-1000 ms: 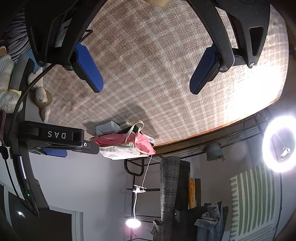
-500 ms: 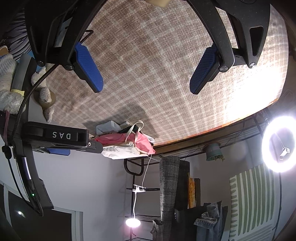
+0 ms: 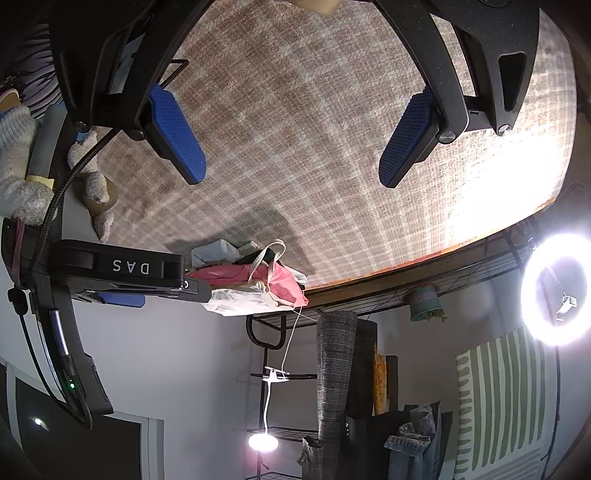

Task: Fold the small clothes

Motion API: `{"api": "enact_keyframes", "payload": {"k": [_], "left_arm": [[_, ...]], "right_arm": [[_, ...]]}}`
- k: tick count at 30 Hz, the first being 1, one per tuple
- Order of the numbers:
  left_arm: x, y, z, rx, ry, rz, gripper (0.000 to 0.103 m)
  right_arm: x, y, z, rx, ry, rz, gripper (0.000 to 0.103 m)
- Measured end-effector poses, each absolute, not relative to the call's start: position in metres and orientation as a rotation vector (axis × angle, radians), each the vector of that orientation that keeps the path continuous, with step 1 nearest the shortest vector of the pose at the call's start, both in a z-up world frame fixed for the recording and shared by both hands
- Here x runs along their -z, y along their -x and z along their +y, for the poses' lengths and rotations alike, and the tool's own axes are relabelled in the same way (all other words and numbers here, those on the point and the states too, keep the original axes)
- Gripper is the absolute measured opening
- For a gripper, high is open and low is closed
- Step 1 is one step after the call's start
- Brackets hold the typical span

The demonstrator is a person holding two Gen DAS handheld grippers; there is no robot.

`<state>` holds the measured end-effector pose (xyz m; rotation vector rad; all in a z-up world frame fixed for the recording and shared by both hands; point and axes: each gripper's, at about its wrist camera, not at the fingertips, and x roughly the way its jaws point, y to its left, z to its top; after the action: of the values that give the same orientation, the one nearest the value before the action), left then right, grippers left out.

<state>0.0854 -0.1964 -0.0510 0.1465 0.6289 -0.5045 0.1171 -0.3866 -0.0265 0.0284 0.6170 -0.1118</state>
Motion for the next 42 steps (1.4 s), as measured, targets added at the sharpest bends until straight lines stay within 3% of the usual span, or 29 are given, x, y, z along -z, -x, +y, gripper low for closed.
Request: {"api": "enact_keyframes", "payload": {"k": [42], "left_arm": [[0.0494,-0.0812,-0.2006,0.499,-0.148,0.626,0.097]], "right_arm": [[0.0257,-0.1155,-0.3826,0.113,-0.029,0.616,0.103]]}}
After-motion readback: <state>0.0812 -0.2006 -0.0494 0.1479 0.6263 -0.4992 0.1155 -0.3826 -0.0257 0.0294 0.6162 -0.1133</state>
